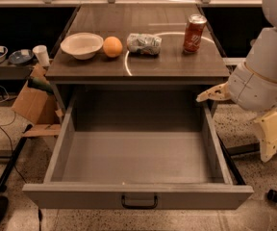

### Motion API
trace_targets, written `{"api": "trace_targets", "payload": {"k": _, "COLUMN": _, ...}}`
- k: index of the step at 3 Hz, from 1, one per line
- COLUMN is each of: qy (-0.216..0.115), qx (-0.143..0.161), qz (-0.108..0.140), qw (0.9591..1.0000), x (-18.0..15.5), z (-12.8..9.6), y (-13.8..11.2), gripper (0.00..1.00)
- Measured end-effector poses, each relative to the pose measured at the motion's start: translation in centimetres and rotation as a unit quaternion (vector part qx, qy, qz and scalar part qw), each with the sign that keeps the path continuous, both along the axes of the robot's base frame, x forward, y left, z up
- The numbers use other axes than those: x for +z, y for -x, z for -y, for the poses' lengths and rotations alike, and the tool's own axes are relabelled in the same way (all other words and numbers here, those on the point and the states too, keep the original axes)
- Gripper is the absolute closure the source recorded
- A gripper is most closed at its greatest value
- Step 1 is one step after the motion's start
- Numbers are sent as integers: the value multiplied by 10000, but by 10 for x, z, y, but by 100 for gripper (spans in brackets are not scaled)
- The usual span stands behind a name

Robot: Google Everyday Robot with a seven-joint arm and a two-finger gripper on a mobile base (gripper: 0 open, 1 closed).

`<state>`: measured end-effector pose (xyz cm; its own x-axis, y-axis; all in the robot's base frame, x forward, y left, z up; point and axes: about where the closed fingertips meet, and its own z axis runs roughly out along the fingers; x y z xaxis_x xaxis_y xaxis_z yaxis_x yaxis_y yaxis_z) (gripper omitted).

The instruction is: Close top drawer

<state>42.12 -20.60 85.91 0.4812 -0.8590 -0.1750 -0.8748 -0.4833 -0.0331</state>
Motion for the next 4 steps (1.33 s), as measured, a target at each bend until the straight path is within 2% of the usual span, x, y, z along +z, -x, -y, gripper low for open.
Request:
{"api": "trace_targets", "payload": {"k": 1, "qy": 2, "qx": 303, "qz": 105, "qw": 9995, "x": -8, "z": -3, "y": 0, "gripper": 0}}
{"api": "trace_targets", "payload": {"k": 2, "qy": 32, "qx": 827, "qz": 191, "qw": 9964, "x": -22, "z": -2, "y": 8, "gripper": 0}}
{"api": "trace_targets", "payload": {"k": 3, "qy": 64, "qx": 1438, "qz": 143, "qw": 9895, "x": -41, "z": 3, "y": 23, "gripper": 0}}
{"api": "trace_targets", "payload": {"k": 4, "qy": 66, "qx": 1920, "qz": 62, "qw": 9814, "x": -58, "z": 16, "y": 41, "gripper": 0}}
